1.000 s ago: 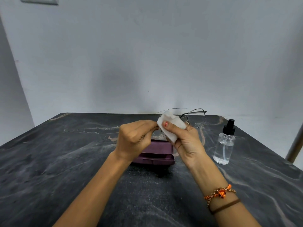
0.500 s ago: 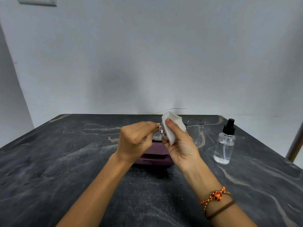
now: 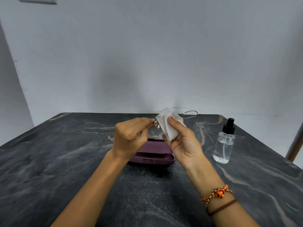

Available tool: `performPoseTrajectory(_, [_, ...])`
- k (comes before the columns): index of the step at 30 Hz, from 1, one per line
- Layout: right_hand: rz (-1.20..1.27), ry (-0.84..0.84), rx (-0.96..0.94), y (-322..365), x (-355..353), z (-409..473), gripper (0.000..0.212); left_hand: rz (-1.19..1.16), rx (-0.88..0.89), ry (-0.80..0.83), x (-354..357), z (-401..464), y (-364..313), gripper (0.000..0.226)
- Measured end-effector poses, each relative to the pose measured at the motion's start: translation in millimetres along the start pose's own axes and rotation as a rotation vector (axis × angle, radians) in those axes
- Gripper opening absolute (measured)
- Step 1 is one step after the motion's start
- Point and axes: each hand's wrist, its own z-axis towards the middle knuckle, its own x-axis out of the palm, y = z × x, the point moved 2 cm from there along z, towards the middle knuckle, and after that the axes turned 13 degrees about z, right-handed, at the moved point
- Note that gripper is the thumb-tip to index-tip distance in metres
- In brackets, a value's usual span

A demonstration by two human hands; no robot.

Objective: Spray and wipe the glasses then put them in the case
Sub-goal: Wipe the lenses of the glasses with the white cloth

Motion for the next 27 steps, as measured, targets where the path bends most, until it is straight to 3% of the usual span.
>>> performPoseTrajectory(8, [0.005,0.035,-0.03,-4.2,-0.9,1.4,0.022,0.002,0.043,0.046,2.9,-1.8,-4.5,0.006])
performPoseTrajectory(16, [-0.173,0.057,-0.093,0.8,-2.3,2.4,0.033,0.015,0.045,0.053,1.0,-0.2,-4.1,0.004])
performPoseTrajectory(27, [0.188,0.038,-0.032,-1.5,0.2,1.2,0.021,0.001,0.04,0.066,3.0,-1.0,-5.5,0.007])
